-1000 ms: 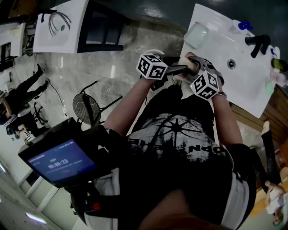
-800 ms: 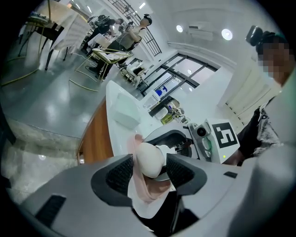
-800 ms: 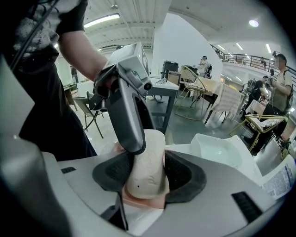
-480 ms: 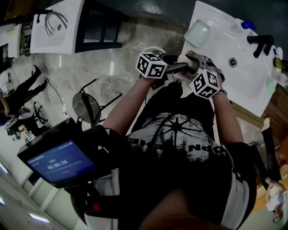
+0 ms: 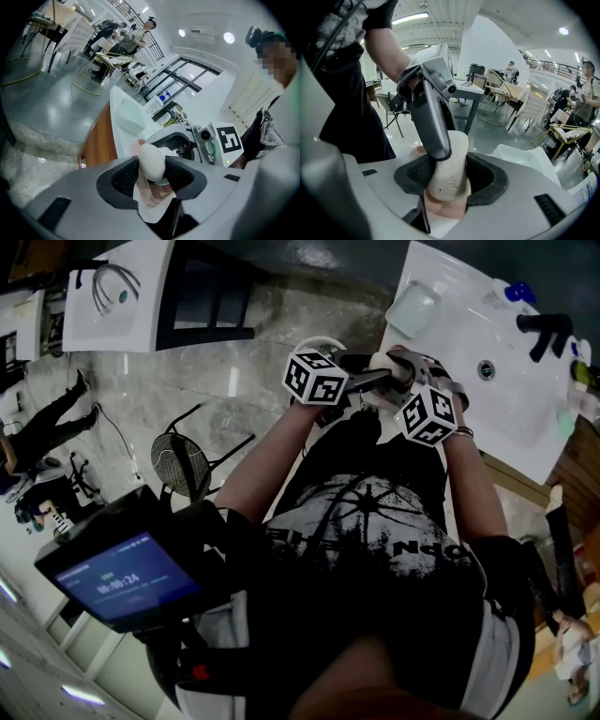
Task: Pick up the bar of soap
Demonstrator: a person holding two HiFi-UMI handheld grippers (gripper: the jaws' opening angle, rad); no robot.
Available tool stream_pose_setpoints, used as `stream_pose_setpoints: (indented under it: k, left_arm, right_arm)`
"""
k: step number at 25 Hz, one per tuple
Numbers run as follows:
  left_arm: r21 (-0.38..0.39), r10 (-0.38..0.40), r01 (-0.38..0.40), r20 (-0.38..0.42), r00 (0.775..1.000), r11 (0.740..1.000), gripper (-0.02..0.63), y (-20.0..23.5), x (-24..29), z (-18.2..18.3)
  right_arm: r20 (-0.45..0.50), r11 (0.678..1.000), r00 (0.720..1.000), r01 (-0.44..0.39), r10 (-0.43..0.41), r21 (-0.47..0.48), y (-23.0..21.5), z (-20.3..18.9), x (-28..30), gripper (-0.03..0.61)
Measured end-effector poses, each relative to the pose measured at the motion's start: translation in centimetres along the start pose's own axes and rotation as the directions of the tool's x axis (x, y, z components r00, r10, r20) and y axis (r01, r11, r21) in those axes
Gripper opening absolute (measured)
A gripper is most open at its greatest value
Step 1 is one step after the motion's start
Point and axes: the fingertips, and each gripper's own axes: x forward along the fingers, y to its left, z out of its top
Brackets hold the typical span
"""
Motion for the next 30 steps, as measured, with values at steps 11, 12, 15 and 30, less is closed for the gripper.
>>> stream_pose_setpoints:
  k: [11, 12, 15, 30]
  left_arm:
    - [0.016, 0.004, -0.005, 0.031, 1.000, 1.000, 0.178, -0.2, -0.6, 1.5]
    - [0.019, 0.004, -0.005, 0.036, 0.999, 1.000, 0.178, -0.3, -0.7, 1.7]
    - [0.039, 0.004, -0.006, 0.050, 0.999, 0.999, 0.178, -0.9, -1.0, 2.6]
    - [0.193, -0.013, -0.011, 0.121, 0.993, 0.981, 0.178, -6.3, -1.8, 8.6]
  right_arm:
    - [0.020, 0.999, 0.999, 0.035, -0.034, -0.026, -1.2, 1.1, -0.4, 0.213]
    - [0.023, 0.999, 0.999, 0.040, -0.040, -0.029, -1.3, 1.3, -0.5, 0.213]
    - [0.032, 0.998, 0.998, 0.060, -0.058, -0.037, -1.8, 1.8, -1.2, 0.213]
    - [0.088, 0.971, 0.976, 0.210, -0.201, -0.115, -5.4, 4.5, -7.2, 0.213]
